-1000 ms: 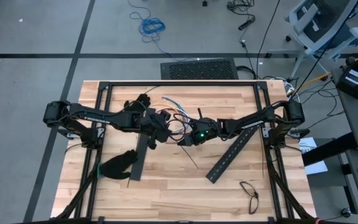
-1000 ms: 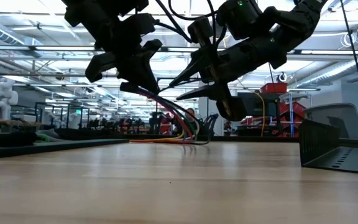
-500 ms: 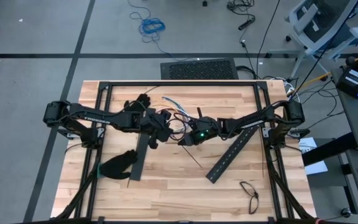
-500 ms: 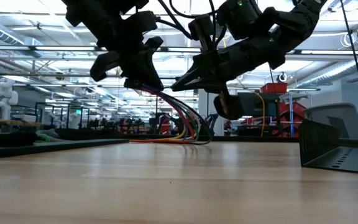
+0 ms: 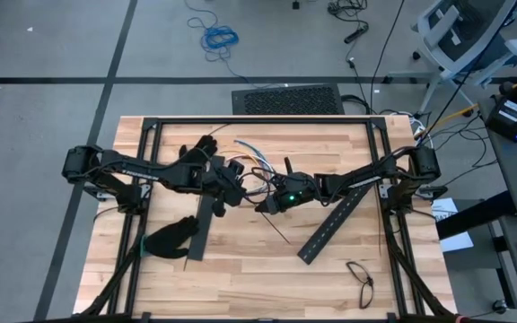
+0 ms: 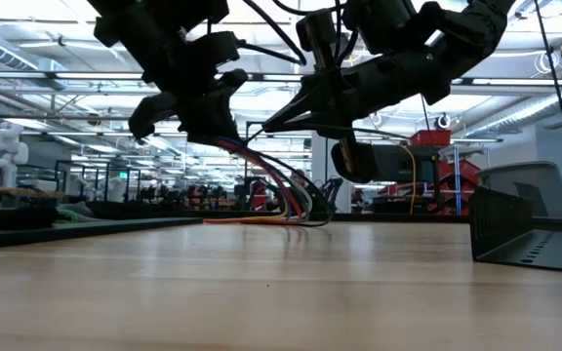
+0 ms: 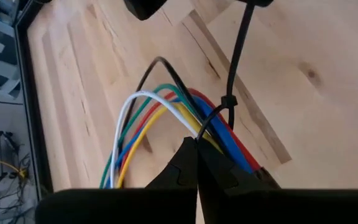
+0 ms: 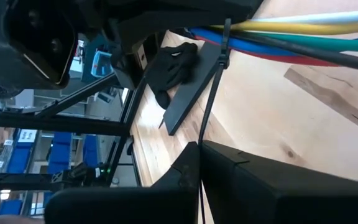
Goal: Ziptie cables
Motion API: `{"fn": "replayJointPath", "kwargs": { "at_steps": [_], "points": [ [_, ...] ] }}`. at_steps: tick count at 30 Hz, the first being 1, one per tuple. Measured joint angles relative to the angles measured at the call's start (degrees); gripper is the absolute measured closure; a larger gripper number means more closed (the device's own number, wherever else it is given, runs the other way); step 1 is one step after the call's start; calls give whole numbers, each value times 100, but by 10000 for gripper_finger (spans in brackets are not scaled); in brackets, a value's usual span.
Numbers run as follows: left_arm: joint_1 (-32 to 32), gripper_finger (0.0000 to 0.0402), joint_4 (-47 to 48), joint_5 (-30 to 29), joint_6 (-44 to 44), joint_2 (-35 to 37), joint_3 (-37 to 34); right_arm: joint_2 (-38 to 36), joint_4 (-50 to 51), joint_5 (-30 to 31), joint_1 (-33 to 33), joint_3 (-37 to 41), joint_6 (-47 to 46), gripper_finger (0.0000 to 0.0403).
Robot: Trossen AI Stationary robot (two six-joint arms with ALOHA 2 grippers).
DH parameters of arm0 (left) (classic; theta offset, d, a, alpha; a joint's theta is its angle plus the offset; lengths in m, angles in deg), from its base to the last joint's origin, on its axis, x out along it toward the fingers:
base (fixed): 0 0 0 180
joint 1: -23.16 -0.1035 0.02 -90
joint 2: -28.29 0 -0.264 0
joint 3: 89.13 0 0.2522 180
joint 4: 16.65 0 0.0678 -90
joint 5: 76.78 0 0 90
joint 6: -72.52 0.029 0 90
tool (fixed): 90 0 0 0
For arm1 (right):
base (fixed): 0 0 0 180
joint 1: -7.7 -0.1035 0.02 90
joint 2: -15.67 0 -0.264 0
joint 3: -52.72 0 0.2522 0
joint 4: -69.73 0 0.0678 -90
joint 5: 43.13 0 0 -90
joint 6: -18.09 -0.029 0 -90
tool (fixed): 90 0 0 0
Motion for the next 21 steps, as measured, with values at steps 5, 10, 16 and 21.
{"fn": "replayJointPath", "kwargs": {
  "at_steps": [5,10,16,21],
  "points": [
    [-65,401,270,-93,-219,4,8,0,-4,79,0,0,13,403],
    [-164,401,672,-41,-816,11,15,-2,-21,130,0,0,107,403],
    [-319,401,878,245,-1983,11,7,-4,-110,130,0,0,122,403],
    [-422,401,941,687,-2290,-93,0,-7,-256,121,-12,7,166,403]
  ]
}}
